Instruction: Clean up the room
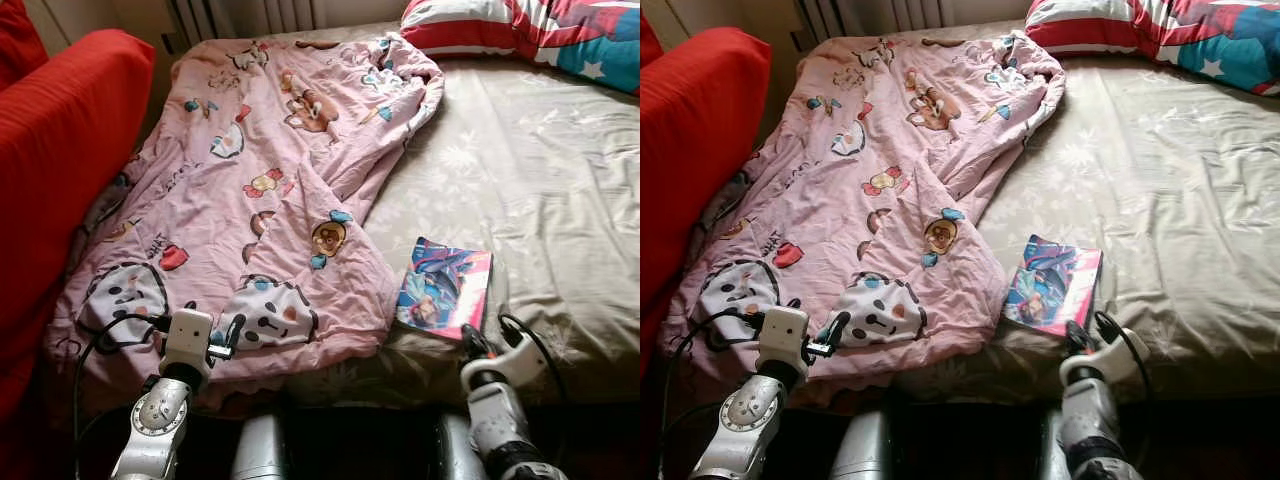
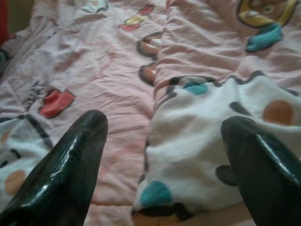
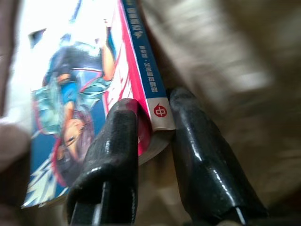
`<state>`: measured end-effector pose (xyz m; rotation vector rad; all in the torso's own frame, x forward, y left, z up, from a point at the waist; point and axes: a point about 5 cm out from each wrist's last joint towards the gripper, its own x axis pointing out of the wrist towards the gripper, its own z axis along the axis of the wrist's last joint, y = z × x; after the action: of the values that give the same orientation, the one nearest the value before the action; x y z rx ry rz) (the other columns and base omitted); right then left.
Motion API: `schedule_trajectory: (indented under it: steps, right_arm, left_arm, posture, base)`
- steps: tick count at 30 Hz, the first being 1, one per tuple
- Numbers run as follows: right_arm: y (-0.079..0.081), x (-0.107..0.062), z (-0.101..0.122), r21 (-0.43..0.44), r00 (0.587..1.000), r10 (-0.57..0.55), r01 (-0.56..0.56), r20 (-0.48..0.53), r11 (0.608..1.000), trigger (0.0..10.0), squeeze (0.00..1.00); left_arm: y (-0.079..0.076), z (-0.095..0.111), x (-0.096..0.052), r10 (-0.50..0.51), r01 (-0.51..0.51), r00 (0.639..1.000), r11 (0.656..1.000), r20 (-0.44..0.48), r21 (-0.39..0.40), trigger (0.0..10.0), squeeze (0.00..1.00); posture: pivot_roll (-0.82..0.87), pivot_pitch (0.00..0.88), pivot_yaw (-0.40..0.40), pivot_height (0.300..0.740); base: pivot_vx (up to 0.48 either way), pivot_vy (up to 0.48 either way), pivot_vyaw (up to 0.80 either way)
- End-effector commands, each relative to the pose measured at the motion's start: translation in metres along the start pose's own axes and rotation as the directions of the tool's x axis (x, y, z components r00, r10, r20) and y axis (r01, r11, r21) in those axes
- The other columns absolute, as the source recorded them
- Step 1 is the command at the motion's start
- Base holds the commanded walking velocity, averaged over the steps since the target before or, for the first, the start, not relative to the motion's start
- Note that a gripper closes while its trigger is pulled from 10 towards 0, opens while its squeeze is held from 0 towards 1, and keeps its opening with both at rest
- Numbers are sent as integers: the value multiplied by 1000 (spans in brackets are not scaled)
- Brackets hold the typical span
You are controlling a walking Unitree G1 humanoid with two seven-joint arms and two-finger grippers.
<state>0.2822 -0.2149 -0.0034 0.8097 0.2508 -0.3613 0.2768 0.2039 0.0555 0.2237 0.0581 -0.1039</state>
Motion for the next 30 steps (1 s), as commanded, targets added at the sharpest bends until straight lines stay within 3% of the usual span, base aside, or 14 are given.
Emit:
schedule_trajectory:
  steps: [1, 2, 3, 7, 9, 10, 23, 27, 30]
  right_arm:
    - [-7, -3, -4, 8, 999, -49, 49, -8, 999, 10000, 106]
    - [-7, -3, -4, 8, 999, -49, 49, -8, 999, 10000, 106]
    - [-7, -3, -4, 7, 999, -49, 49, -8, 999, 10000, 0]
    - [-6, -2, -3, 6, 999, -38, 38, -9, 999, 10000, 0]
    - [-4, -2, -3, 8, 1000, -23, 23, -9, 1000, 9529, 0]
    - [-3, -2, -3, 3, 1000, -19, 19, -8, 1000, 0, 0]
    - [6, 3, 3, -25, 1000, 22, -21, 22, 999, 0, 0]
    - [9, 4, 8, -73, 998, 42, -39, 36, 997, 0, 0]
    - [21, 7, 16, -212, 993, 106, -91, 61, 973, 0, 0]
  left_arm:
    - [3, -7, -5, 0, 1, 1000, 1000, -26, 22, 10000, 0]
    - [3, -7, -5, 0, 1, 1000, 1000, -26, 22, 10000, 0]
    - [2, -7, -5, -1, 1, 1000, 1000, -26, 22, 10000, 0]
    - [2, -7, -4, 0, 0, 1000, 1000, -25, 25, 10000, 0]
    - [3, -7, -4, 1, 0, 1000, 1000, -26, 26, 10000, 0]
    - [3, -7, -4, 2, -1, 1000, 1000, -26, 27, 10000, 0]
    - [5, -7, -2, 17, -15, 999, 999, -28, 37, 10000, 0]
    - [6, -7, 1, 24, -22, 999, 999, -29, 38, 10000, 0]
    - [5, -8, 3, 37, -36, 999, 999, -33, 27, 10000, 0]
  posture:
    - [75, 120, 78, 566]
    - [75, 120, 78, 566]
    - [76, 121, 78, 566]
    - [79, 120, 75, 566]
    - [79, 119, 75, 566]
    - [78, 118, 74, 566]
    - [73, 94, 71, 566]
    - [71, 83, 65, 566]
    - [61, 71, 57, 566]
  base:
    - [0, 0, 0]
    - [0, 0, 0]
    - [0, 0, 0]
    - [0, 0, 0]
    - [0, 0, 0]
    - [0, 0, 0]
    - [0, 0, 0]
    - [0, 0, 0]
    - [0, 0, 0]
